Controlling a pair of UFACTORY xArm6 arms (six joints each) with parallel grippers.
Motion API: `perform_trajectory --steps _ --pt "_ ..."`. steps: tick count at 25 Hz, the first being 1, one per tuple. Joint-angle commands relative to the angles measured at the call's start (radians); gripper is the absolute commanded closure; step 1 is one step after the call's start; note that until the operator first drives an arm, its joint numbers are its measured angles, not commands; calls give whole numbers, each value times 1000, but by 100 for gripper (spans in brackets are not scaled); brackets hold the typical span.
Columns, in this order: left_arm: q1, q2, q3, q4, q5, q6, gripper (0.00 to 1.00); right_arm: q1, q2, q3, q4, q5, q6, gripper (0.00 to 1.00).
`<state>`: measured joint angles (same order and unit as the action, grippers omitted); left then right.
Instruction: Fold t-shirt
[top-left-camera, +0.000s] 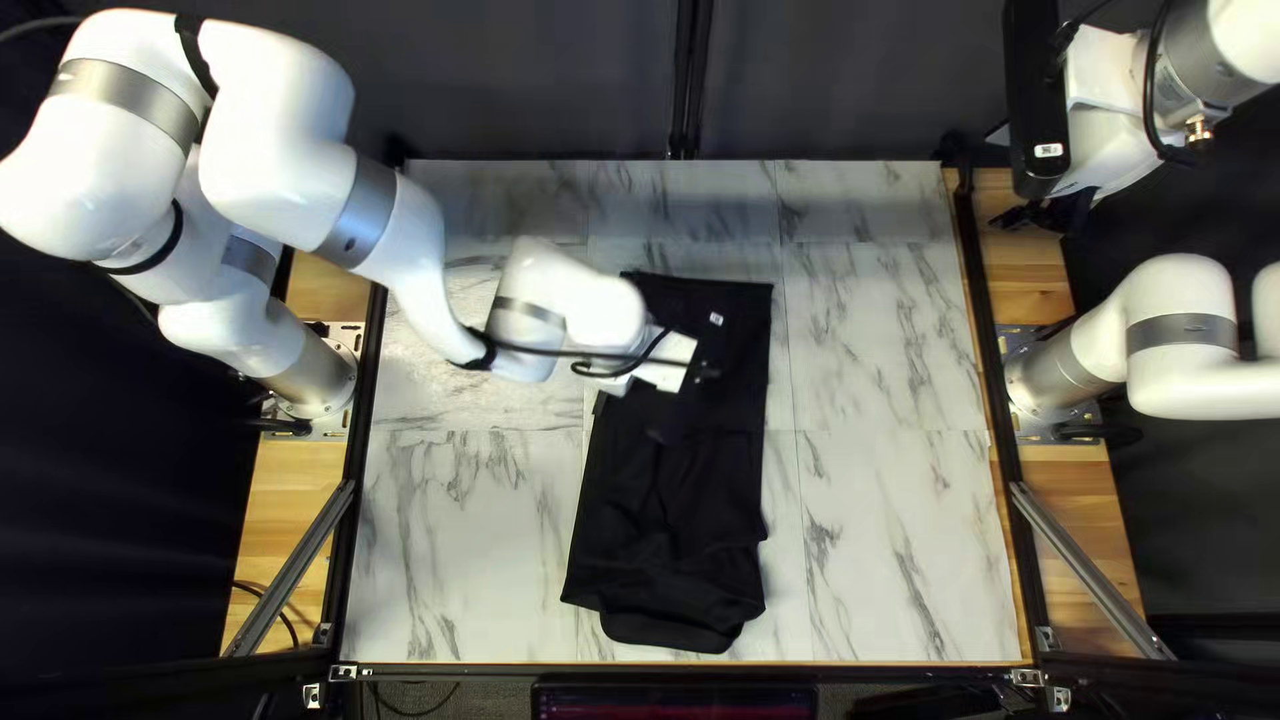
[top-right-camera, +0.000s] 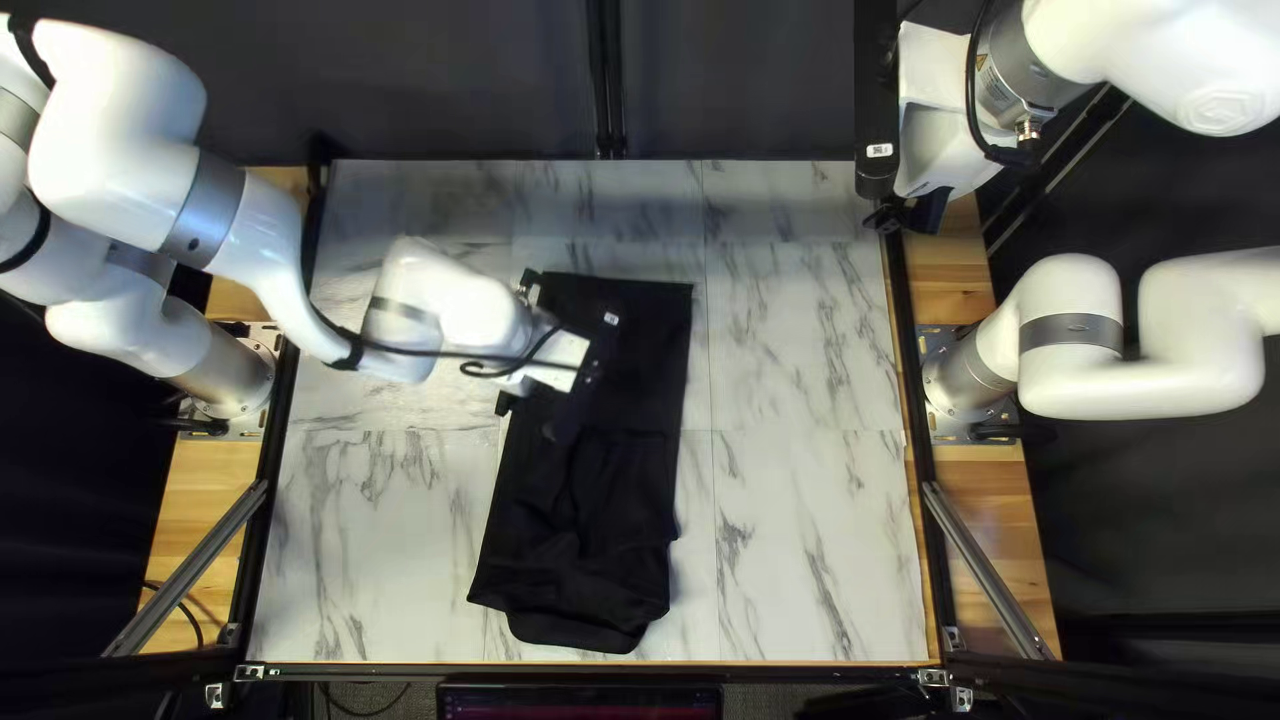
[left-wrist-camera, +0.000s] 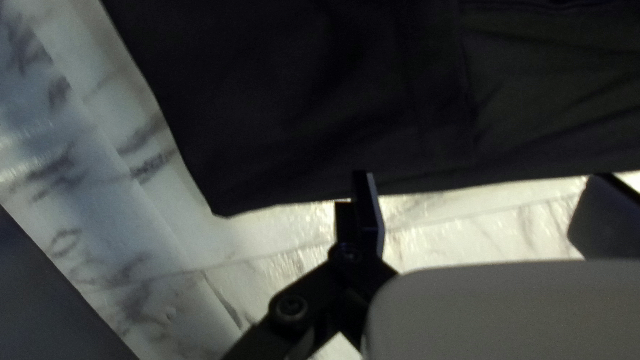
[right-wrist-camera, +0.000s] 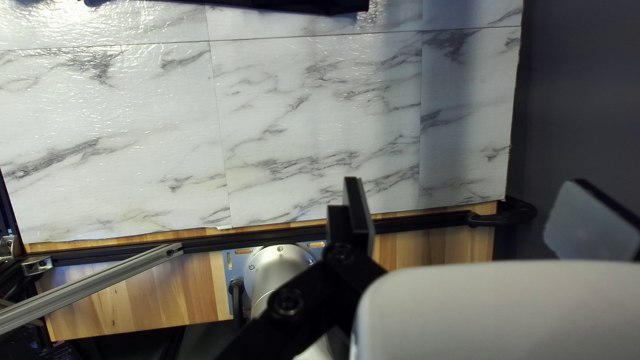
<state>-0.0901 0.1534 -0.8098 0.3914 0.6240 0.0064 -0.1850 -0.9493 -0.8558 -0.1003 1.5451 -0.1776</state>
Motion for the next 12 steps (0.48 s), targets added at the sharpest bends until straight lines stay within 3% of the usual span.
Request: perform_trajectory --steps 1,5,9,12 --pt "13 26 9 32 -33 -17 0 0 0 0 0 0 0 0" --pt "34 42 23 56 -73 -22 0 0 0 0 0 0 0 0" --pt "44 39 37 68 -95 -26 12 0 0 0 0 0 0 0" --pt "52 46 43 69 -111 -25 12 0 0 0 0 0 0 0"
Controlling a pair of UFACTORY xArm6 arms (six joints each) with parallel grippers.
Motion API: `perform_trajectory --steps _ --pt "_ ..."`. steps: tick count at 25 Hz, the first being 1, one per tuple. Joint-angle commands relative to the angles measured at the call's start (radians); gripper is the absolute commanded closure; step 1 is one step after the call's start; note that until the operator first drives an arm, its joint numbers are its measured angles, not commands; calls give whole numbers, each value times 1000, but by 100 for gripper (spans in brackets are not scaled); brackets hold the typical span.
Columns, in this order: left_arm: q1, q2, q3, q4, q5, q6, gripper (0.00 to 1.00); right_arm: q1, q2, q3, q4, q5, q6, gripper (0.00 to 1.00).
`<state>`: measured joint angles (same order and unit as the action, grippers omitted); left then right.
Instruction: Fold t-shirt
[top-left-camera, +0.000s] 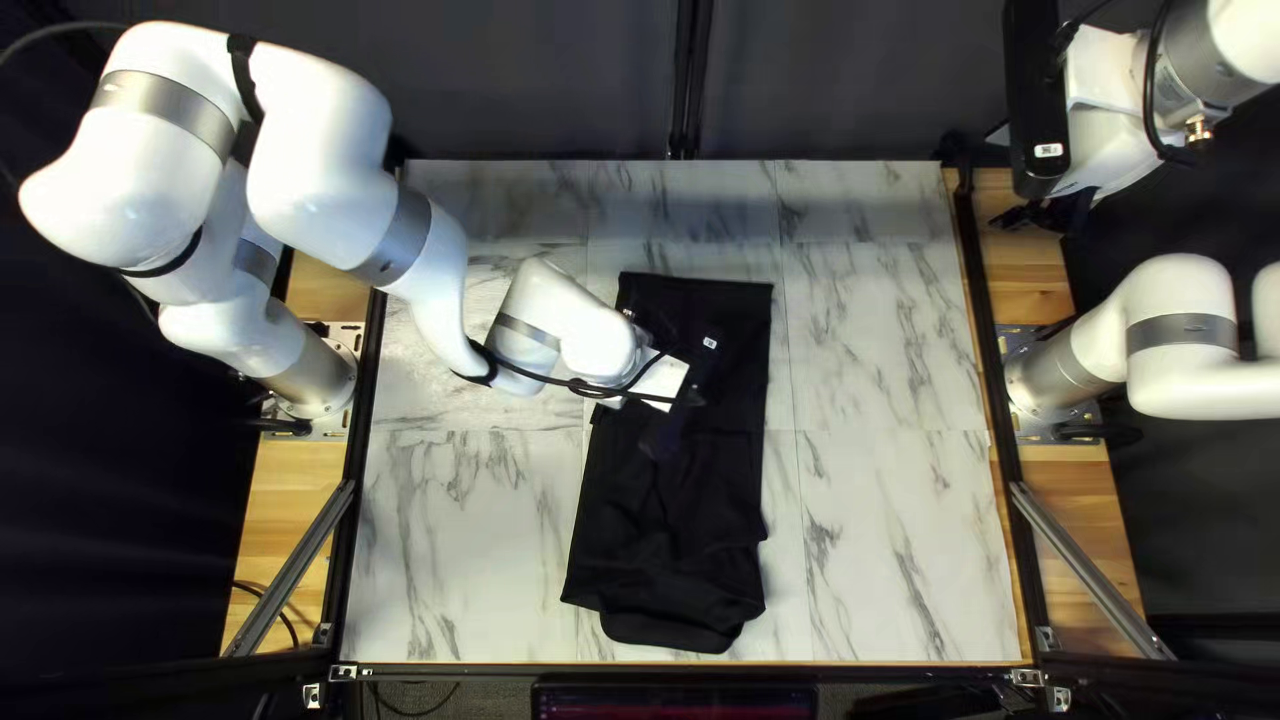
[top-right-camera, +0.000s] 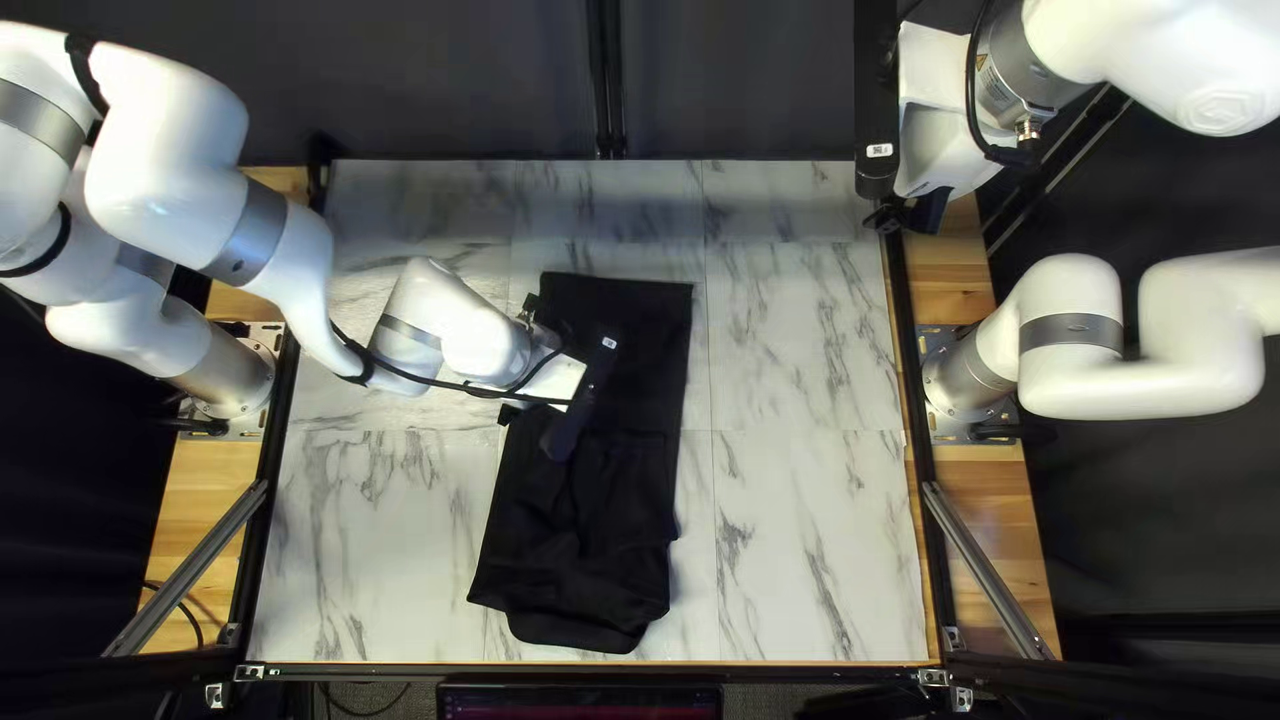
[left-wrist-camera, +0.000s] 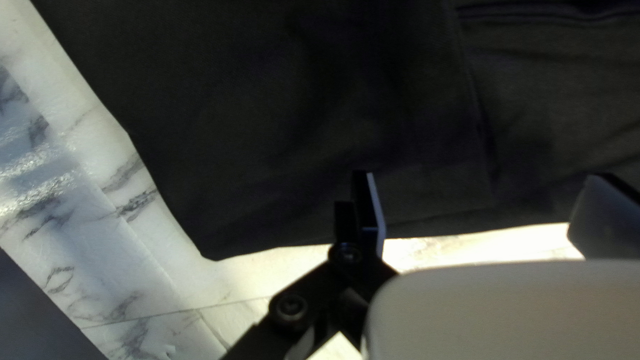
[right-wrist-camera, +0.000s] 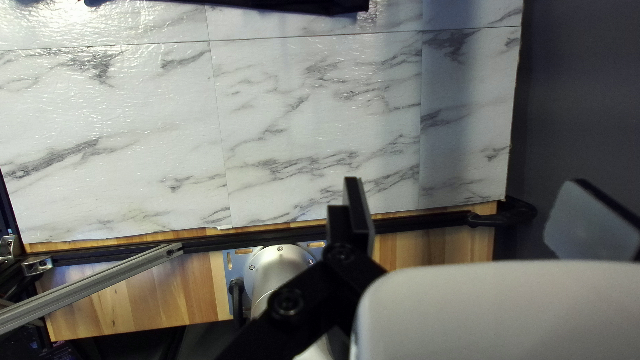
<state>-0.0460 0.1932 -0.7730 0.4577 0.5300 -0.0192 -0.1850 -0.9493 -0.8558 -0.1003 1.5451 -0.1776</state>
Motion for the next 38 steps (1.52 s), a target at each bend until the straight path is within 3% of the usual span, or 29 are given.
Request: perform_trajectory --steps 1,3,4,7,8,10,38 --pt "12 9 7 3 -23 2 13 0 0 0 0 0 0 0" --pt "15 13 5 -1 -27 8 15 0 0 0 0 0 0 0" --pt "15 13 5 -3 -27 10 21 0 0 0 0 0 0 0" --pt "14 7 3 -9 -21 17 67 0 0 0 0 0 0 0" --pt "14 6 3 -9 -20 18 94 0 0 0 0 0 0 0" --pt "14 5 6 -8 -22 16 98 0 0 0 0 0 0 0" --pt "-47 -42 -27 -28 78 9 100 0 0 0 0 0 0 0"
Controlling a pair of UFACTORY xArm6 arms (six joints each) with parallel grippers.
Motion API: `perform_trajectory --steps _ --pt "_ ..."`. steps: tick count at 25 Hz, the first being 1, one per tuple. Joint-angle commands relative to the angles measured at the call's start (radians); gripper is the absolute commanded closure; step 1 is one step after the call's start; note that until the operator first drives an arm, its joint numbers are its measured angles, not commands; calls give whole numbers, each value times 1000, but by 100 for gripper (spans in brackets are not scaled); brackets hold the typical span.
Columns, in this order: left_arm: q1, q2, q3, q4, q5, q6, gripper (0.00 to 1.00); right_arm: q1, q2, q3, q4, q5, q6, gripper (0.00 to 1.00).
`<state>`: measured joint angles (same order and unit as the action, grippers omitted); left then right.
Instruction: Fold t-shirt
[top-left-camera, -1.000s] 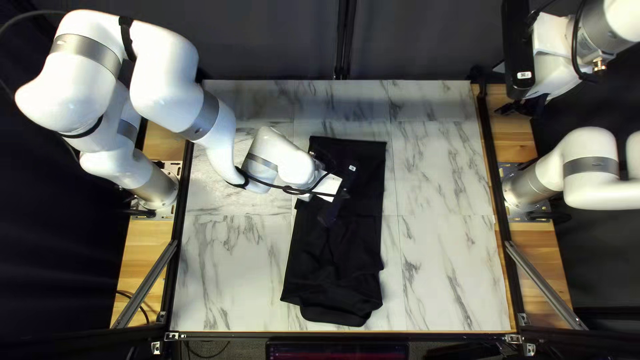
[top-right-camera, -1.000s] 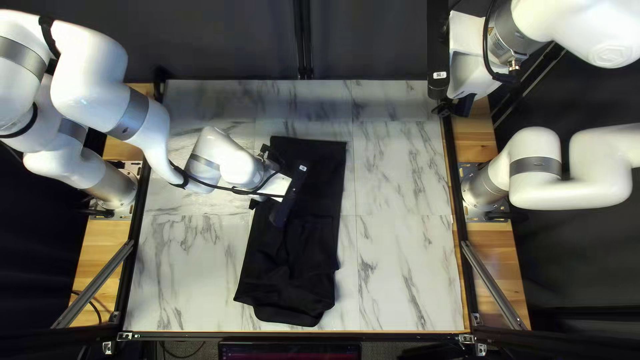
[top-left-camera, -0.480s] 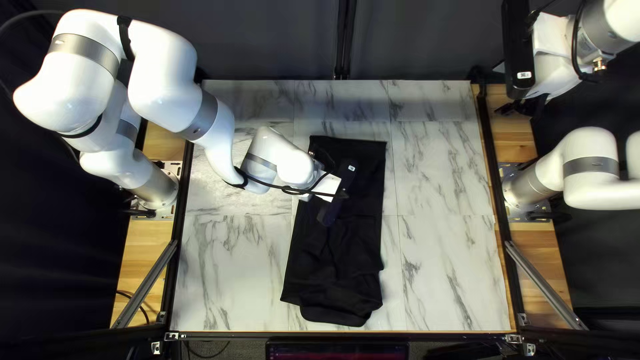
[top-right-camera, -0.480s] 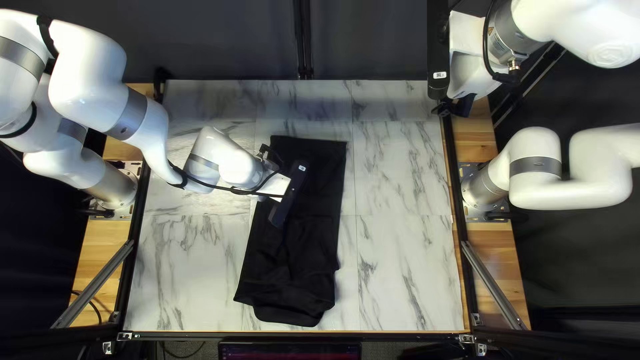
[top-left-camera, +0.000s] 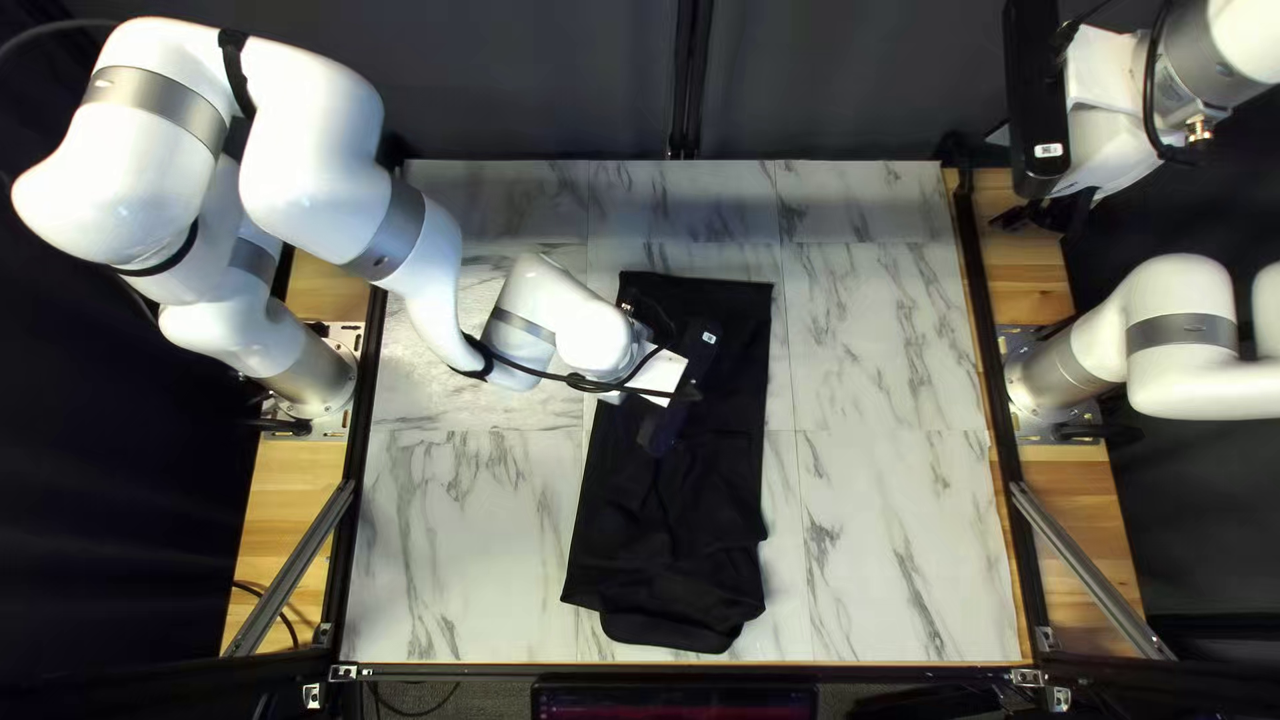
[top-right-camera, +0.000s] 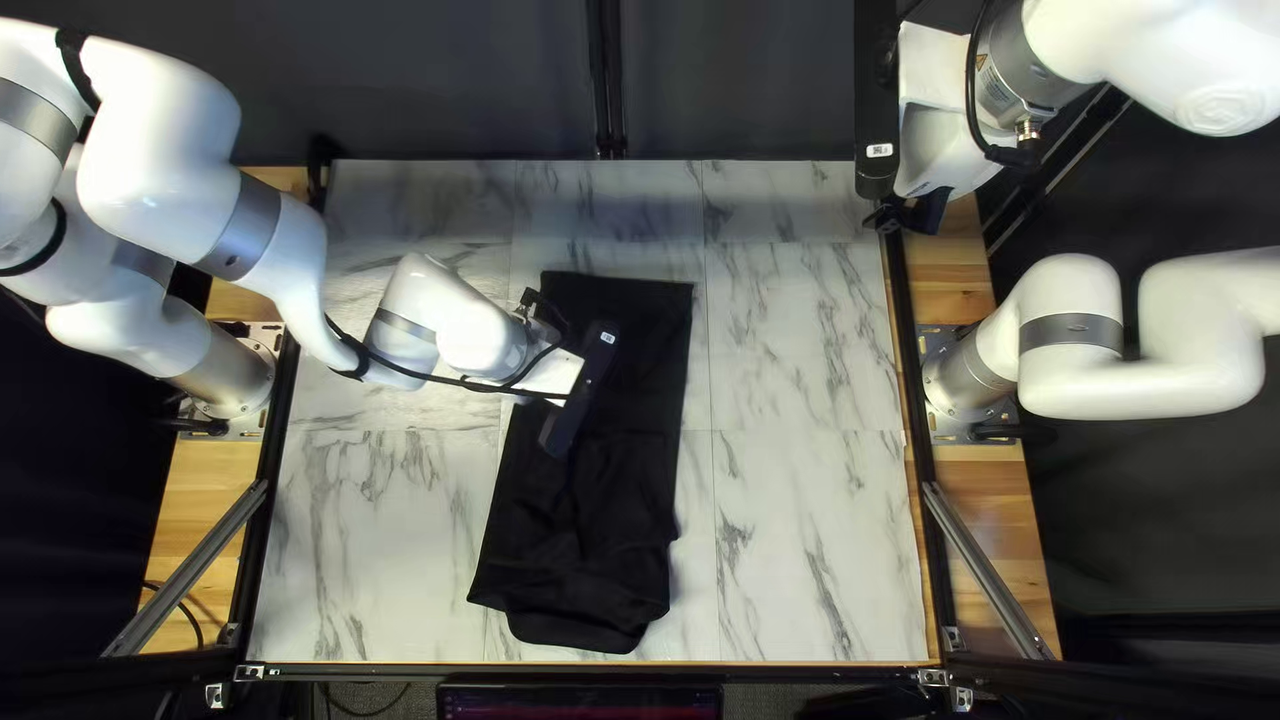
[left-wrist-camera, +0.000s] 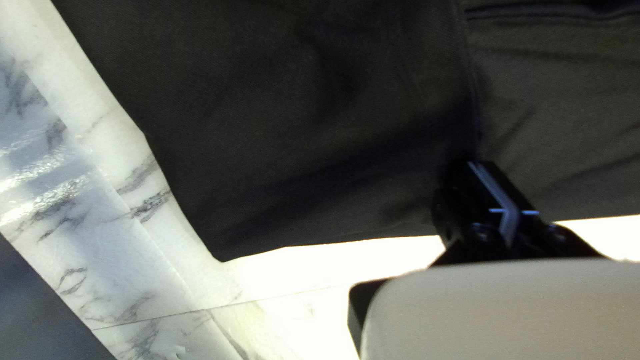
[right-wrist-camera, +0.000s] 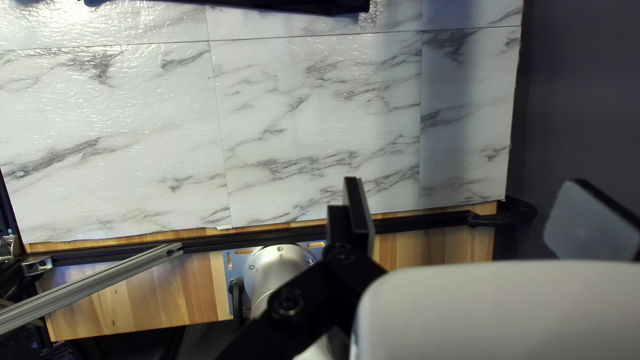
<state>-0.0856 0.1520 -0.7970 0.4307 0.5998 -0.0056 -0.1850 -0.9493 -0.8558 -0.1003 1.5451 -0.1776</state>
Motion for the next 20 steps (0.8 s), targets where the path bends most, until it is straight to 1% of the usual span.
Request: perform_trajectory --steps 1,11,16,20 --pt "-11 -3 -3 0 9 -6 100 0 0 0 0 0 0 0" --pt "-67 -52 28 20 35 -54 99 0 0 0 0 0 0 0" --pt "-68 -49 43 33 22 -77 99 0 0 0 0 0 0 0" --pt "-60 -30 59 44 -16 -96 100 0 0 0 0 0 0 0"
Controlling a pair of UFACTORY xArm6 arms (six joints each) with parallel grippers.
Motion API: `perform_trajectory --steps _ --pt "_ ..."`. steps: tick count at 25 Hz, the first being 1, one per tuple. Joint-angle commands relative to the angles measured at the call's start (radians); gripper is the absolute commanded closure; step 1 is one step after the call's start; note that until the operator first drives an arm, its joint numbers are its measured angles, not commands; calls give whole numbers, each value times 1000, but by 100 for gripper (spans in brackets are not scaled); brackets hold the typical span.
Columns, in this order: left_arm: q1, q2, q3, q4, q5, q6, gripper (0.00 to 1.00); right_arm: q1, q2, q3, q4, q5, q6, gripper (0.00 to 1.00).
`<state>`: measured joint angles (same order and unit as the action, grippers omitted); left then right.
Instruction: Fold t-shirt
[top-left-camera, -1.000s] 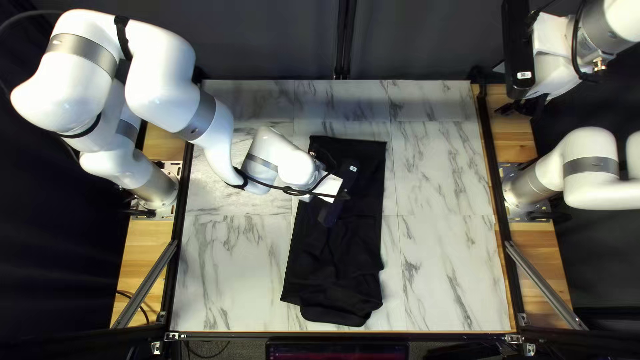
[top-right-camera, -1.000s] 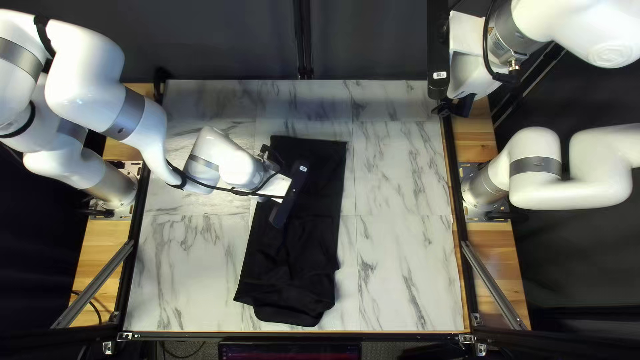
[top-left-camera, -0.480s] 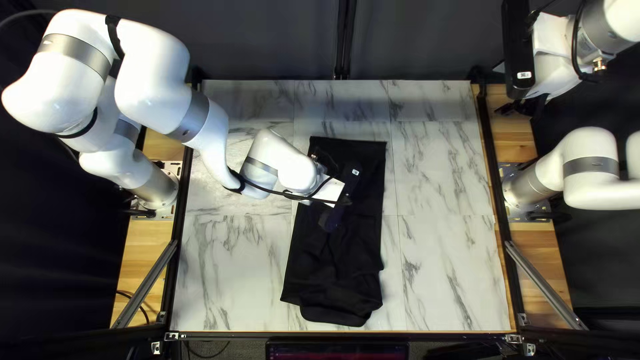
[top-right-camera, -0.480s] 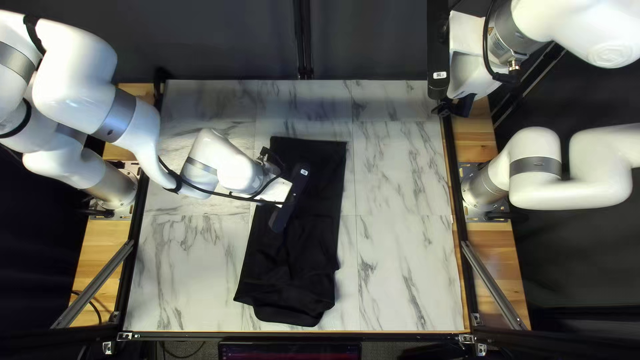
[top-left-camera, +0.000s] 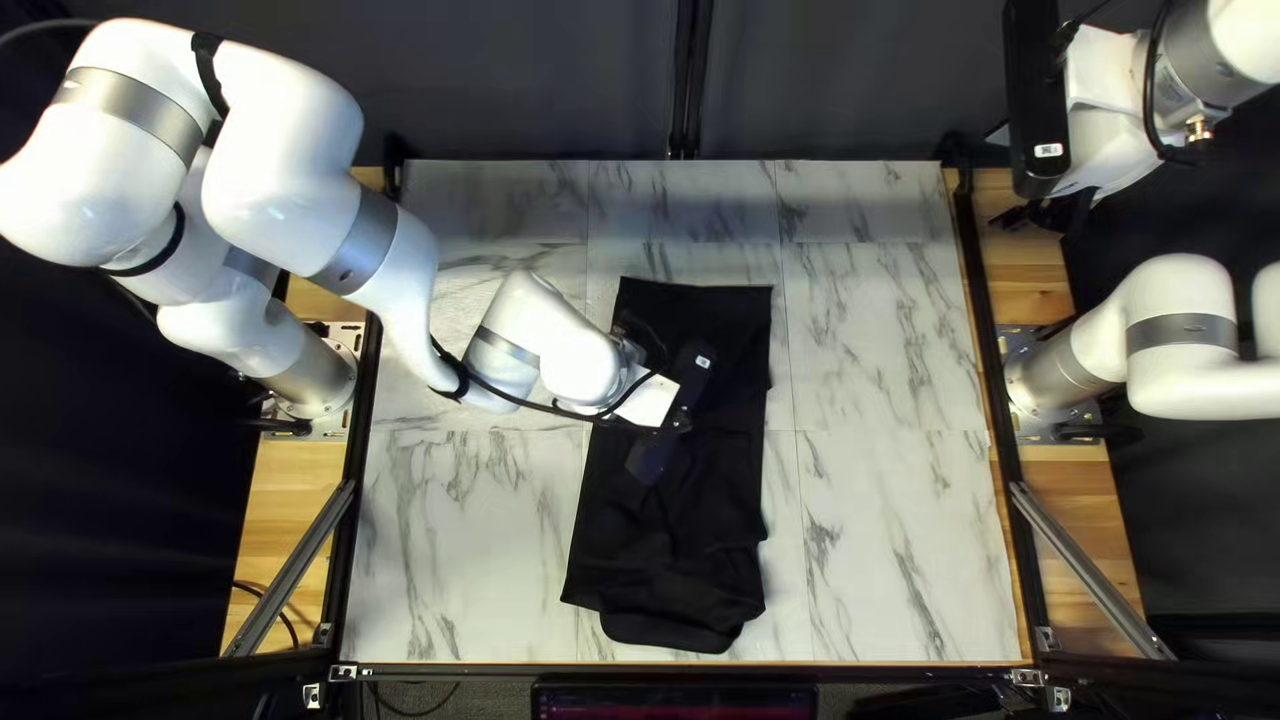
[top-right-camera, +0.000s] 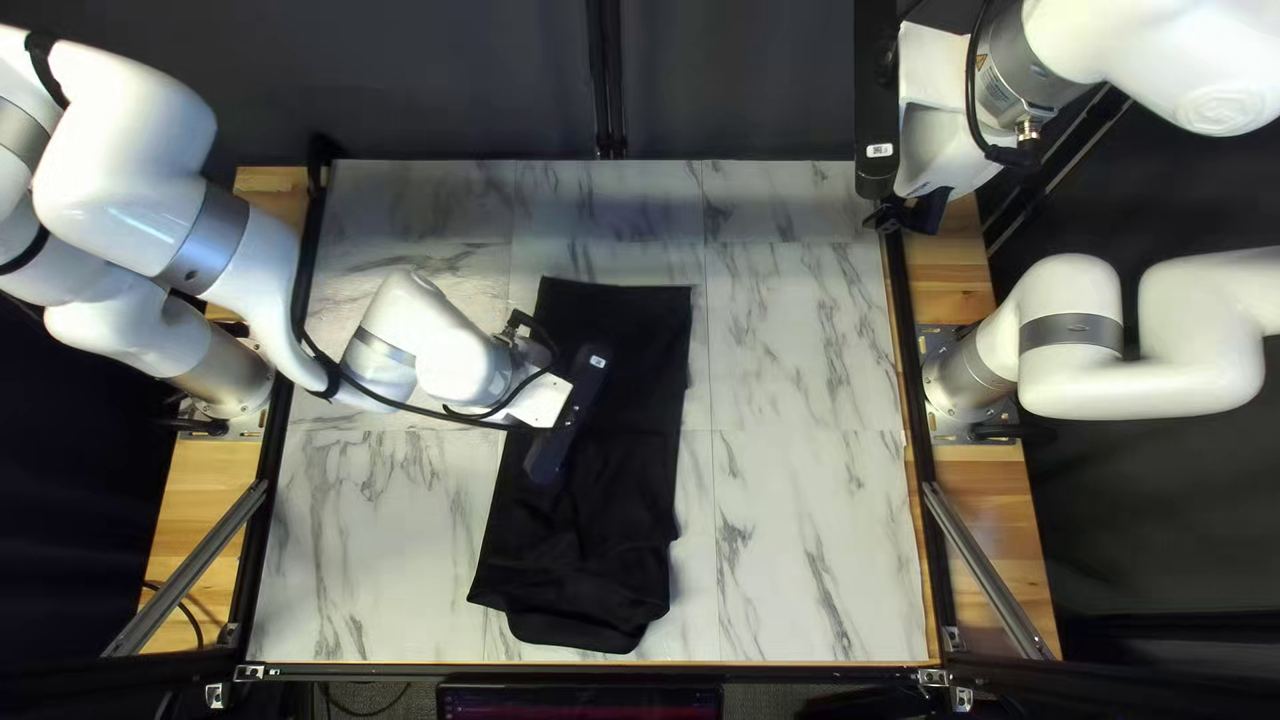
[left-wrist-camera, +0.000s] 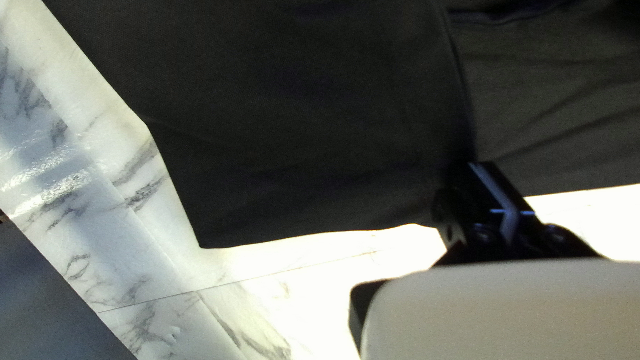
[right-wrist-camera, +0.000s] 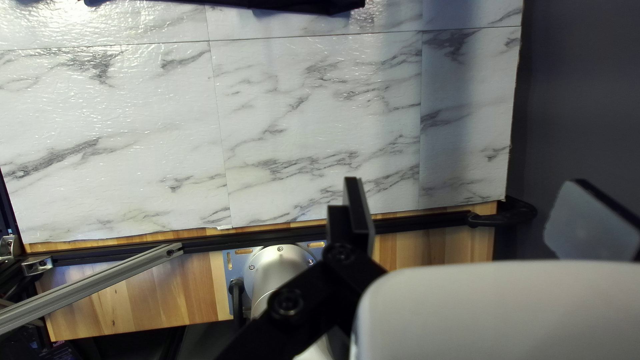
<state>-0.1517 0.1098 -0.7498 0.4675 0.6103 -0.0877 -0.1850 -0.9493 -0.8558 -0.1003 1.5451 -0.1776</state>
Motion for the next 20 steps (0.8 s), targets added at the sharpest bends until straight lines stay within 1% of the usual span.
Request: perform_trajectory --steps 1,5,6,7,8,9,10,11,16,18,20 --pt "8 14 14 7 -31 -15 100 0 0 0 0 0 0 0" --pt "14 17 26 4 -46 -20 99 0 0 0 0 0 0 0" --pt "16 19 28 4 -49 -21 98 0 0 0 0 0 0 0" --pt "17 20 31 1 -52 -21 93 0 0 0 0 0 0 0" --pt "17 20 33 -1 -54 -20 76 0 0 0 0 0 0 0" --pt "18 18 36 -8 -55 -16 28 0 0 0 0 0 0 0" --pt "19 10 41 -18 -53 -6 3 0 0 0 0 0 0 0" --pt "19 7 42 -23 -52 -2 0 0 0 0 0 0 0 0" --pt "20 -74 51 -83 0 63 0 0 0 0 0 0 0 0" --pt "39 -149 56 -119 59 124 0 0 0 0 0 0 0 0" --pt "73 -250 67 -165 139 198 0 0 0 0 0 0 0 0"
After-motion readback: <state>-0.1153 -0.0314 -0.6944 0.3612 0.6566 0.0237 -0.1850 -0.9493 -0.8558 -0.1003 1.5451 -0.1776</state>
